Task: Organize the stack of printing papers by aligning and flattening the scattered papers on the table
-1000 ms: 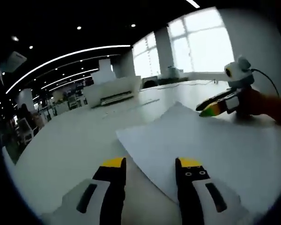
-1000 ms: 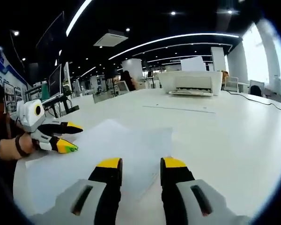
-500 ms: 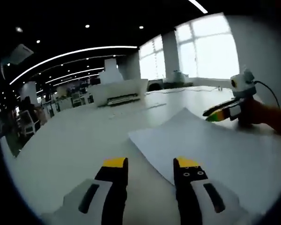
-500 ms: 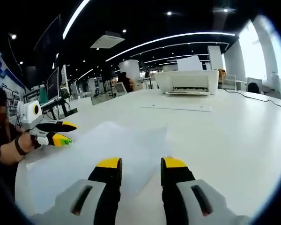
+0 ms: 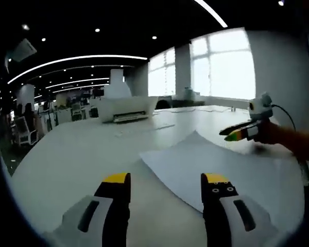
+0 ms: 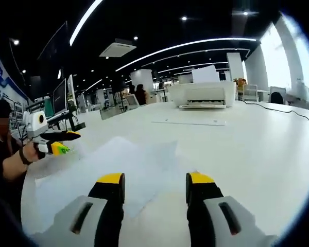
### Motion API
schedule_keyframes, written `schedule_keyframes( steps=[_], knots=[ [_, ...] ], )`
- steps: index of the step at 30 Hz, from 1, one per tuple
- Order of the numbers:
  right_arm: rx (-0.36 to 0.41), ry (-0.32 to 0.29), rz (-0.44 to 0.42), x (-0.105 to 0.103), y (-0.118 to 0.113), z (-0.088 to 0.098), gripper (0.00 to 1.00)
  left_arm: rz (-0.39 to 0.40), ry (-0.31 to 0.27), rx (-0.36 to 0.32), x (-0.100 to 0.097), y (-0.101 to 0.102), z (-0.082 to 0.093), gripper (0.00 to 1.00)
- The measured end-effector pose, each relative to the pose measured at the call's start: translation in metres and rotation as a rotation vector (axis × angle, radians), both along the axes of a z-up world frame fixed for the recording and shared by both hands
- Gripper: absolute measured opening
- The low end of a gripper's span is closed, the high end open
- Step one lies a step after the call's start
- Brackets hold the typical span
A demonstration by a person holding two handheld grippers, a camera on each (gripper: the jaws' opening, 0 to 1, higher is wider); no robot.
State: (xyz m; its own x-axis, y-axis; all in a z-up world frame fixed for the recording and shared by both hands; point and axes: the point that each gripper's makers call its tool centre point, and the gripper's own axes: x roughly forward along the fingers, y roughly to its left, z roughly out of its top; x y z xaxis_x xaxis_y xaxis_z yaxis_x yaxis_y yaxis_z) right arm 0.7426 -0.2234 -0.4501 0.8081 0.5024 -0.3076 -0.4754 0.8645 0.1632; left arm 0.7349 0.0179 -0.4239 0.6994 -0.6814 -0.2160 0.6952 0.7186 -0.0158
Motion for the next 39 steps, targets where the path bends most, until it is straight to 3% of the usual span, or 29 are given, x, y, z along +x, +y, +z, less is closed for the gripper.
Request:
schedule_keyframes(
  steps=[8, 12, 18, 22, 28, 39],
  knots=[
    [0.012, -0.038, 0.005, -0.023, -0.002, 0.020, 0.63, -0.043, -0.021, -0.008, -0.017, 0.000, 0.011, 0.84],
    [0.012, -0.049, 0.012, -0.038, -0.003, 0.030, 0.79, -0.087, -0.038, -0.026, -0.036, -0.002, 0.020, 0.97],
    [-0.003, -0.073, 0.018, -0.058, -0.003, 0.041, 0.90, -0.096, -0.045, -0.009, -0.051, 0.003, 0.027, 0.97],
    [-0.001, -0.090, -0.001, -0.066, -0.009, 0.050, 0.90, -0.102, -0.040, -0.009, -0.055, 0.013, 0.031, 0.97],
    [0.000, -0.089, 0.023, -0.092, 0.001, 0.061, 0.90, -0.091, -0.054, -0.012, -0.063, 0.025, 0.040, 0.97],
    [-0.011, -0.097, 0.052, -0.126, -0.003, 0.070, 0.90, -0.046, -0.071, 0.012, -0.082, 0.043, 0.050, 0.97]
  ],
)
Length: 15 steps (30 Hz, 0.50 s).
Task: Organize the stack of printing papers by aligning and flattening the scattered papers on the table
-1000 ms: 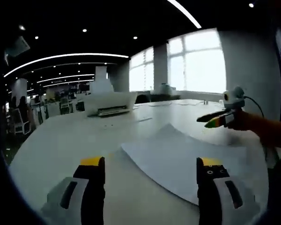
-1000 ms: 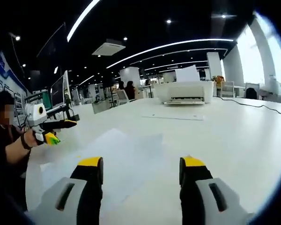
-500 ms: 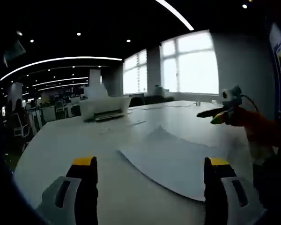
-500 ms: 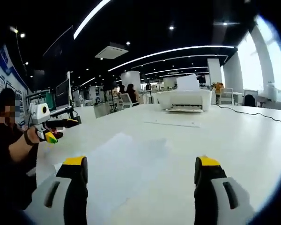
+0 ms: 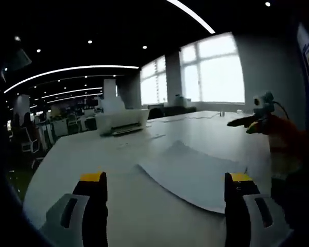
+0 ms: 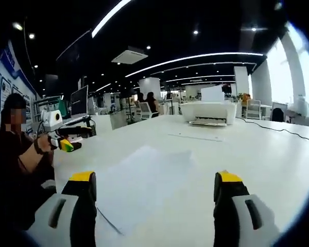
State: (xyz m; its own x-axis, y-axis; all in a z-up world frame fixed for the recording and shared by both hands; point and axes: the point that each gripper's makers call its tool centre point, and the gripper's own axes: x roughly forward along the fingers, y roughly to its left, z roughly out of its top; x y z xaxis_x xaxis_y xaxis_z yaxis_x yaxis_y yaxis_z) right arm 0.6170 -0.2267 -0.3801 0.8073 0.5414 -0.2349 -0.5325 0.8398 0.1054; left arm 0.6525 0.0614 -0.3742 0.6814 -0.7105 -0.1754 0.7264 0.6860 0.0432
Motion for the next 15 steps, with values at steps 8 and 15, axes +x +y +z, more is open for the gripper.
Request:
schedule_keyframes(
  steps=[8, 15],
  knots=[
    [0.029, 0.027, 0.000, -0.023, -0.004, -0.001, 0.90, -0.002, 0.008, 0.034, -0.020, 0.005, 0.000, 0.97],
    [0.034, 0.030, -0.017, -0.036, -0.009, -0.001, 0.90, 0.007, 0.024, 0.041, -0.035, 0.012, -0.003, 0.97]
  ],
)
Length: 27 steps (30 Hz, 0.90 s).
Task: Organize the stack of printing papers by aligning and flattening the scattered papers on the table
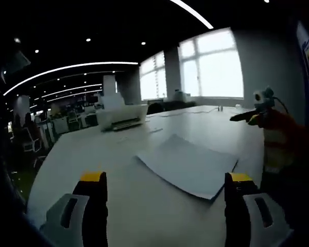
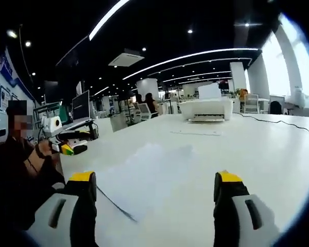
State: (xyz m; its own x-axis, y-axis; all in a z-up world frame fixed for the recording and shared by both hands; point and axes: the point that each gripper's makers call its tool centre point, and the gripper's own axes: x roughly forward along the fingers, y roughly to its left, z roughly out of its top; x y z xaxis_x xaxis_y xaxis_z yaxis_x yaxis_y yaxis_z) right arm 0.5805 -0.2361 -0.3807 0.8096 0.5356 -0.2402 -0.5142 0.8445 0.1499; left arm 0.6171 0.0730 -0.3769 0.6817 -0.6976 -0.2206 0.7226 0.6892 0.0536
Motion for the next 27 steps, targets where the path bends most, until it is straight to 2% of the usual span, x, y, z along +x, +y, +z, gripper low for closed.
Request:
schedule_keyframes(
  steps=[15, 22, 27],
  knots=[
    [-0.056, 0.025, -0.005, -0.035, -0.005, -0.004, 0.90, -0.010, 0.017, 0.050, -0.027, 0.007, -0.001, 0.97],
    [-0.058, 0.019, -0.020, -0.037, -0.011, -0.002, 0.90, -0.017, 0.026, 0.060, -0.031, 0.007, -0.004, 0.97],
    [-0.063, 0.028, -0.021, -0.036, -0.009, -0.006, 0.90, -0.036, 0.031, 0.026, -0.037, 0.002, 0.001, 0.97]
  ],
)
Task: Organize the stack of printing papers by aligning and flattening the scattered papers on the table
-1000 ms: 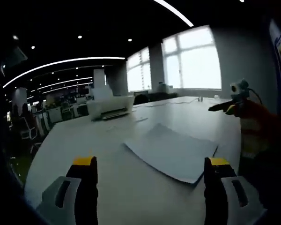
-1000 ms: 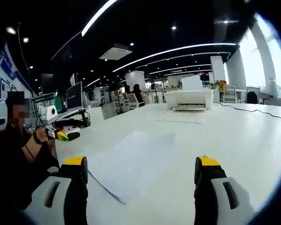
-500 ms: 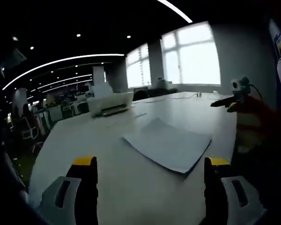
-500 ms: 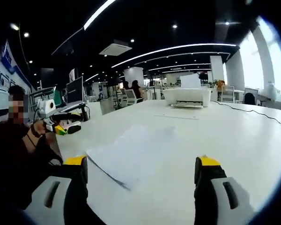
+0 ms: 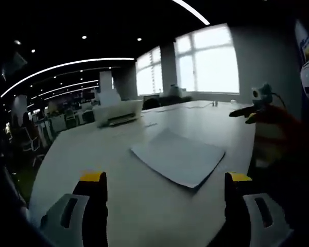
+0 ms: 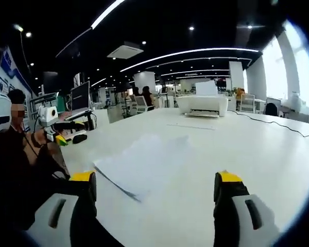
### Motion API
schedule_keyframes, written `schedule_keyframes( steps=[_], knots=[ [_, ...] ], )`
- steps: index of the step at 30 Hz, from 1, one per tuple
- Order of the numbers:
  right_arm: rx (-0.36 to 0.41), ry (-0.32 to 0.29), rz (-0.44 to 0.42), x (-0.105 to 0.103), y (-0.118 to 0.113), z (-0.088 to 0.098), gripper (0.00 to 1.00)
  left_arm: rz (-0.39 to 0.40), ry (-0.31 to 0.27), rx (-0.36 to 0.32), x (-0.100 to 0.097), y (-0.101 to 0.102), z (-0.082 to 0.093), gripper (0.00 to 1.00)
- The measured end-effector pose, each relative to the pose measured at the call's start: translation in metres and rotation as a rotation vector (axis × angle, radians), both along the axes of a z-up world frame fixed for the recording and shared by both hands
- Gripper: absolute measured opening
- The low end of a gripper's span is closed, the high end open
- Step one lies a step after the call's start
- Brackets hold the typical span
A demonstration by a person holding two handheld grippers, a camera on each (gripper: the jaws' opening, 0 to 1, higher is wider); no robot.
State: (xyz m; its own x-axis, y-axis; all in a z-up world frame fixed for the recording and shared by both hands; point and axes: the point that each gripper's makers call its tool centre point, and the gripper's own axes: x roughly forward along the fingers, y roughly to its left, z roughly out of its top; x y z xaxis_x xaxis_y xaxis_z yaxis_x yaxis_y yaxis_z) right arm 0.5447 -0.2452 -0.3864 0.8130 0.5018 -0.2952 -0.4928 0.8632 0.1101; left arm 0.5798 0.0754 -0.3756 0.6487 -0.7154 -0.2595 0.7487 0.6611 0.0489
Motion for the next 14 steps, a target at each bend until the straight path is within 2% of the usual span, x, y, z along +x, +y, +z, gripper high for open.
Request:
schedule_keyframes(
  steps=[14],
  knots=[
    [0.004, -0.007, 0.002, -0.0011, 0.0018, 0.0024, 0.90, -0.008, -0.002, 0.004, -0.0048, -0.0010, 0.0016, 0.97]
  ],
)
